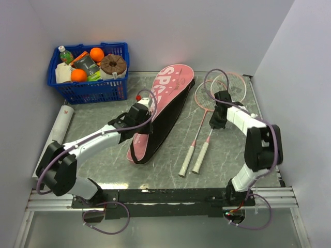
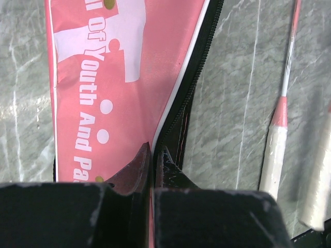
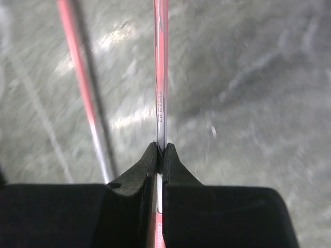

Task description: Pack up the badminton gear

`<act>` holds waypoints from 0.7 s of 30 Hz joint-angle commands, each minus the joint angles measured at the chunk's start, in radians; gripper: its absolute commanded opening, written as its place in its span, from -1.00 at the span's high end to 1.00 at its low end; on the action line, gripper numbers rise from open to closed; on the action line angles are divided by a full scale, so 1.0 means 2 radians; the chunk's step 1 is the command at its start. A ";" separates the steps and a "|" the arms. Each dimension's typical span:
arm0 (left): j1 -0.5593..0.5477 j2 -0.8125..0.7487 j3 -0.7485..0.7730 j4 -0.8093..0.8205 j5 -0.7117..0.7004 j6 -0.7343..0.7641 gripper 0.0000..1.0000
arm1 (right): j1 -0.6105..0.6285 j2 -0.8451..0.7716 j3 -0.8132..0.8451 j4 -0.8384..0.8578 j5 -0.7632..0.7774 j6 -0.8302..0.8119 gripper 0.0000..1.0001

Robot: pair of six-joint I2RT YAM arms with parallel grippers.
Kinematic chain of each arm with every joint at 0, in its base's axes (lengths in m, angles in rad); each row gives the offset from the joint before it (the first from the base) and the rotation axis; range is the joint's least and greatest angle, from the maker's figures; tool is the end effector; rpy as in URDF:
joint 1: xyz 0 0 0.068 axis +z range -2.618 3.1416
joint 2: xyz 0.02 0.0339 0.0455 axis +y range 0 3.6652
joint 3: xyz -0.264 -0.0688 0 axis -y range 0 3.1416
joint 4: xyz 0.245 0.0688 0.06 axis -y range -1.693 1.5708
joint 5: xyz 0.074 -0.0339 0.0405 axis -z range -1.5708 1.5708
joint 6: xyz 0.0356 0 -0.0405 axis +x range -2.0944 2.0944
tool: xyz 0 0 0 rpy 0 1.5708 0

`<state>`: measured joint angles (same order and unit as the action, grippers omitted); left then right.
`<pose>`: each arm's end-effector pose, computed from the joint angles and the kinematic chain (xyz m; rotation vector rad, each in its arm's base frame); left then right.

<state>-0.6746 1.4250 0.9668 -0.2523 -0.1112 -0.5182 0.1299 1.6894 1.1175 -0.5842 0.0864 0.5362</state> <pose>0.2452 -0.1911 0.2488 0.1225 2.3227 -0.4921 0.3314 0.0402 0.1933 0.5732 2.6600 0.0760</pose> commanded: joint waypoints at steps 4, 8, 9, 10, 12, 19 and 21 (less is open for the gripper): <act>0.004 0.033 0.070 0.027 0.013 -0.020 0.98 | 0.058 -0.143 -0.022 -0.064 0.007 -0.018 1.00; 0.004 0.049 0.109 0.014 0.014 -0.032 0.98 | 0.102 -0.189 -0.041 -0.103 0.014 -0.006 1.00; 0.004 0.054 0.116 0.013 0.013 -0.033 0.98 | 0.123 -0.205 -0.046 -0.117 0.013 0.003 1.00; 0.004 0.056 0.122 0.011 0.013 -0.035 0.98 | 0.133 -0.213 -0.054 -0.122 0.019 0.009 1.00; 0.004 0.060 0.136 0.007 0.009 -0.042 0.98 | 0.160 -0.240 -0.064 -0.140 0.020 0.027 1.00; 0.004 0.055 0.147 0.007 0.010 -0.050 0.98 | 0.261 -0.297 -0.085 -0.197 0.036 0.098 1.00; 0.005 0.047 0.138 0.012 0.013 -0.052 0.98 | 0.279 -0.306 -0.093 -0.204 0.033 0.118 1.00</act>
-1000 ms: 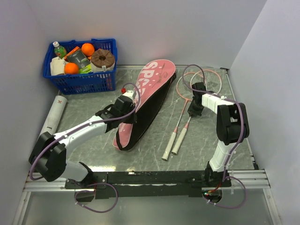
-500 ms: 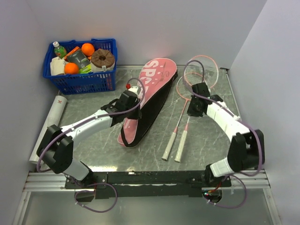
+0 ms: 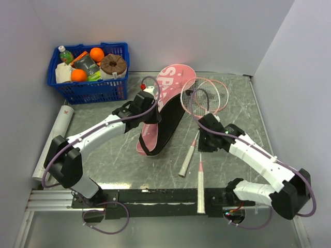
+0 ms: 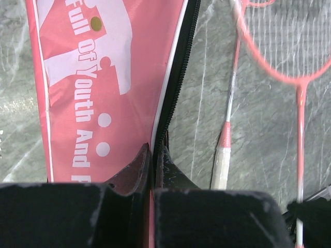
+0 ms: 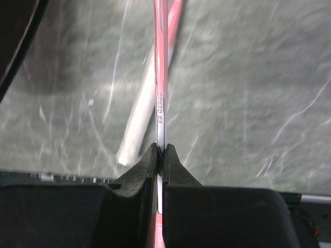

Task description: Pack up the badminton gear

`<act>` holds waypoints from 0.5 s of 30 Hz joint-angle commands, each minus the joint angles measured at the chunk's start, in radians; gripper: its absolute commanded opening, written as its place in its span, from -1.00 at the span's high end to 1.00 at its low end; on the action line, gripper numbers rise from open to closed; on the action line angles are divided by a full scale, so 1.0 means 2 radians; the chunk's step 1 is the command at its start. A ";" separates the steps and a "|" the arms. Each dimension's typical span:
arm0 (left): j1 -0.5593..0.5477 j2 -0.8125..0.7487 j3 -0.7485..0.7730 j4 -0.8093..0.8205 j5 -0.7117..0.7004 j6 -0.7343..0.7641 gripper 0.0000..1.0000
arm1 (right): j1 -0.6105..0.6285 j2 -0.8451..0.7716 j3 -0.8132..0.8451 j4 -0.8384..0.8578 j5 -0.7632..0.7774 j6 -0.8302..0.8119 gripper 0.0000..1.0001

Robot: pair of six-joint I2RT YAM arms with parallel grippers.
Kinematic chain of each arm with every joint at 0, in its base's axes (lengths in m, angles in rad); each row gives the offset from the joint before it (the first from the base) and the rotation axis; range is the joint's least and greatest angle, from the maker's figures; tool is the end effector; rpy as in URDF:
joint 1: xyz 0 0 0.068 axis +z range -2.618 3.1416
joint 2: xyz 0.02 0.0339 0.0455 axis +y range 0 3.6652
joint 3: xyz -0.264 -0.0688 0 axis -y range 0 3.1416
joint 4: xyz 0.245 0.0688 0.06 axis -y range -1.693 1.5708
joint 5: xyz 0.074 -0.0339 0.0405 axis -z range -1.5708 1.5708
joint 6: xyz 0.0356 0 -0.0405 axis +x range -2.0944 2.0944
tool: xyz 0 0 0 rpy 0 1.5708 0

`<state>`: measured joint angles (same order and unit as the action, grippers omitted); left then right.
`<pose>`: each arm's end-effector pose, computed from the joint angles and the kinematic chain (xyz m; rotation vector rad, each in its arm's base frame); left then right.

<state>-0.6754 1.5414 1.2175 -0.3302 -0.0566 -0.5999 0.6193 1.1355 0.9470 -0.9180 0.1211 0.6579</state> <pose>0.2748 -0.2176 0.2896 0.0547 2.2990 -0.6231 0.1731 0.1181 0.2681 0.0904 2.6861 0.2479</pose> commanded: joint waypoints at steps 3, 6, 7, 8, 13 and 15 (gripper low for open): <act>0.006 -0.022 -0.005 0.061 -0.014 -0.015 0.98 | 0.072 -0.035 -0.018 -0.052 0.019 0.087 1.00; 0.006 -0.028 -0.017 0.066 -0.013 -0.018 0.98 | 0.111 -0.035 -0.029 -0.061 0.022 0.116 1.00; 0.006 -0.028 -0.017 0.065 -0.011 -0.017 0.98 | 0.128 -0.035 -0.031 -0.063 0.022 0.124 1.00; 0.006 -0.029 -0.017 0.064 -0.010 -0.017 0.98 | 0.138 -0.036 -0.035 -0.065 0.024 0.137 1.00; 0.006 -0.036 -0.025 0.068 0.005 -0.020 0.98 | 0.173 -0.017 -0.037 -0.047 0.018 0.160 1.00; 0.003 -0.039 -0.033 0.068 0.014 -0.022 0.98 | 0.178 0.004 -0.028 -0.033 0.021 0.159 1.00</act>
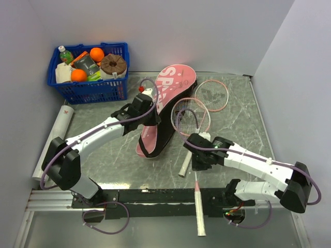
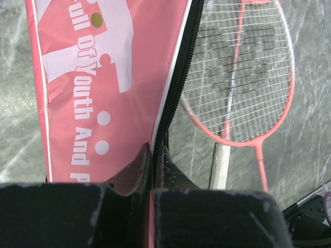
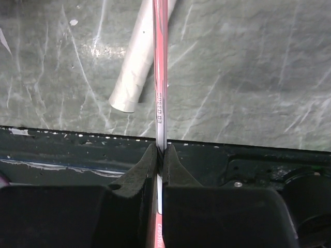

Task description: Pack up the badminton gear

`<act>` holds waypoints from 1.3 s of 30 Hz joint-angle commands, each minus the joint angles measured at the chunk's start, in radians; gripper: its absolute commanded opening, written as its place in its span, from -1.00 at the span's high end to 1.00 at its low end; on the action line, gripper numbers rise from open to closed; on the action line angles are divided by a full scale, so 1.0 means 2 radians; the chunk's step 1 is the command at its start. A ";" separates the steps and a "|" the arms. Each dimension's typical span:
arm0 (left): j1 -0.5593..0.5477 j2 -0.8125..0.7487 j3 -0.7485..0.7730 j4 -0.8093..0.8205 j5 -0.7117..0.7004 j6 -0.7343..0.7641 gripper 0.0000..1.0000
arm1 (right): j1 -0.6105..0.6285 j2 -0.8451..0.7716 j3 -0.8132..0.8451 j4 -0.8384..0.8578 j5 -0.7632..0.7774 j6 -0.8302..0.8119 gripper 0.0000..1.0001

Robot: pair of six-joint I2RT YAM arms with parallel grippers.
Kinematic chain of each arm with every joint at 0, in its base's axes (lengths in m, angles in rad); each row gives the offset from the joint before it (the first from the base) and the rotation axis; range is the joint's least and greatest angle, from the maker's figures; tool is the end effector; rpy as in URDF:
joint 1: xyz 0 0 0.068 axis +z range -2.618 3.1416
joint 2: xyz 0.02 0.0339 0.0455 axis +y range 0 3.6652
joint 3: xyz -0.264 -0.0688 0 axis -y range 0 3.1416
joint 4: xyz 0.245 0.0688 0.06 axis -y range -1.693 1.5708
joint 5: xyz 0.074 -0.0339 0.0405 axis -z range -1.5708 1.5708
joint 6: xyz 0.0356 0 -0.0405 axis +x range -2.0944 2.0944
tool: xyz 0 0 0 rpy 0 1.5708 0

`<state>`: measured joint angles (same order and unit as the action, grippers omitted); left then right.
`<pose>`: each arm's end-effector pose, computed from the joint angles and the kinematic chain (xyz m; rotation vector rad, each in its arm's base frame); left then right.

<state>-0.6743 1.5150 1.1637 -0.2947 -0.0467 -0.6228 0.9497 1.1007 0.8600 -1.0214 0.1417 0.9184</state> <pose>0.2693 -0.2131 0.2832 0.0324 2.2977 -0.6490 0.1122 0.1482 0.2446 -0.0131 2.8359 0.2351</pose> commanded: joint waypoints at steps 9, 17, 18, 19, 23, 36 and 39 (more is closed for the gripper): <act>-0.014 -0.070 -0.106 0.063 0.019 -0.022 0.98 | -0.031 0.135 0.100 0.091 0.024 -0.044 1.00; -0.023 -0.101 -0.165 0.074 0.019 -0.035 0.98 | -0.098 0.226 0.138 0.206 -0.001 -0.109 1.00; -0.023 -0.103 -0.169 0.078 0.019 -0.039 0.98 | -0.101 0.235 0.139 0.223 -0.001 -0.113 1.00; -0.024 -0.106 -0.170 0.077 0.026 -0.040 0.98 | -0.104 0.256 0.142 0.237 -0.002 -0.118 1.00; -0.030 -0.107 -0.165 0.072 0.039 -0.044 0.98 | -0.110 0.310 0.182 0.304 -0.012 -0.134 1.00; -0.036 -0.095 -0.142 0.057 0.058 -0.038 0.98 | -0.147 0.401 0.250 0.416 -0.052 -0.168 1.00; -0.038 -0.097 -0.144 0.059 0.059 -0.039 0.98 | -0.152 0.434 0.274 0.417 -0.059 -0.175 0.92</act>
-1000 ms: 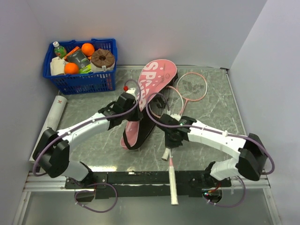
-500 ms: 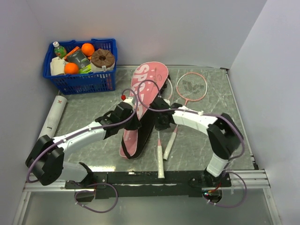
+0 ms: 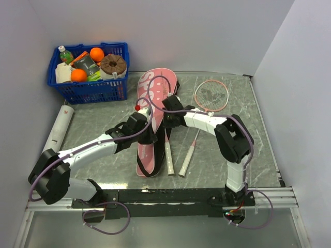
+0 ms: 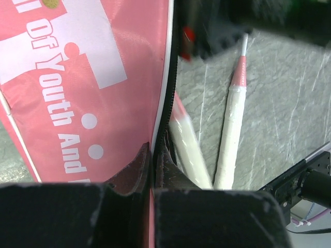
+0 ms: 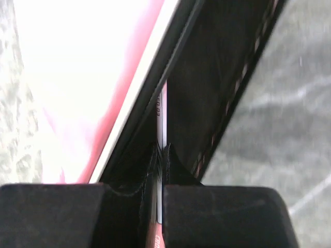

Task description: Pack up the badminton gear

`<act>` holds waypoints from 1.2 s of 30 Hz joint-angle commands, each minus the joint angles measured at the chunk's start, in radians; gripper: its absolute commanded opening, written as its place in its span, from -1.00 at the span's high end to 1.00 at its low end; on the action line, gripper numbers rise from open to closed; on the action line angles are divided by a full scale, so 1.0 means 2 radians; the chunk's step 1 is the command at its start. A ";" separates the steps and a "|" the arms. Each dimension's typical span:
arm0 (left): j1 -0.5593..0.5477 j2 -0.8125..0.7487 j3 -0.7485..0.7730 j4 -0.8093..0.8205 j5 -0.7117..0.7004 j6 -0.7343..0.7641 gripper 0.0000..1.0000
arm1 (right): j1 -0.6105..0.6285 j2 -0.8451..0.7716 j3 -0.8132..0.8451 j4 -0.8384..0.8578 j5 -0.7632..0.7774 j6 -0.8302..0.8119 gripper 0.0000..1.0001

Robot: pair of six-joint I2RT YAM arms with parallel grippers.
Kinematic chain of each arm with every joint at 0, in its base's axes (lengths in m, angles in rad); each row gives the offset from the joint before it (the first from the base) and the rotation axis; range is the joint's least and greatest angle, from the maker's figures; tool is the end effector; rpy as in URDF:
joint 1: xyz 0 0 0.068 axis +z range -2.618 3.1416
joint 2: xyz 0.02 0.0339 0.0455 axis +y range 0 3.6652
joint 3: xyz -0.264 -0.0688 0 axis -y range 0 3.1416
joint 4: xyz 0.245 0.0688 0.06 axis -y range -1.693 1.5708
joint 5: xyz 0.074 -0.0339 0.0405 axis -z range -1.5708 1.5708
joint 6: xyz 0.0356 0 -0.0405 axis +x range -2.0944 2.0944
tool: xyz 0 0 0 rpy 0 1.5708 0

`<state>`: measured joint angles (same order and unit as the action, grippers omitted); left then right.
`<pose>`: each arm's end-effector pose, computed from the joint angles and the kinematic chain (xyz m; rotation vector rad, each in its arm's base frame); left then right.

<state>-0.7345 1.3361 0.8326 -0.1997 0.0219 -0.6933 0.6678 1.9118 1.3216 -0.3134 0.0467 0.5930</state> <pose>0.2115 -0.1921 0.2337 0.0615 2.3944 -0.7463 0.3253 0.2545 0.1897 -0.0743 2.5350 0.4702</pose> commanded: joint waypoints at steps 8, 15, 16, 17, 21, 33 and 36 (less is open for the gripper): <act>-0.009 0.003 0.026 0.012 0.016 0.003 0.98 | -0.011 0.008 0.033 0.051 -0.037 -0.017 0.25; -0.009 0.009 0.024 0.012 -0.009 0.015 0.98 | -0.010 -0.153 -0.117 0.002 -0.002 -0.004 -0.05; -0.009 0.011 0.025 0.012 -0.010 0.019 0.98 | -0.010 -0.168 -0.130 -0.007 -0.001 -0.005 -0.06; -0.009 0.012 0.026 0.011 -0.009 0.021 0.98 | -0.010 -0.183 -0.143 -0.015 -0.002 -0.007 -0.06; -0.009 0.018 0.029 0.011 -0.010 0.026 0.98 | 0.002 -0.259 -0.226 -0.034 -0.020 -0.004 -0.06; -0.007 0.021 0.028 0.012 -0.022 0.028 0.98 | 0.103 -0.297 -0.304 -0.014 -0.073 0.063 -0.07; -0.007 0.019 0.024 0.013 -0.023 0.028 0.98 | 0.117 -0.287 -0.313 0.003 -0.070 0.087 -0.07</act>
<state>-0.7460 1.3849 0.8497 -0.2073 -0.0017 -0.6472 0.8715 1.3449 0.7185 -0.3653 -0.0898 0.6777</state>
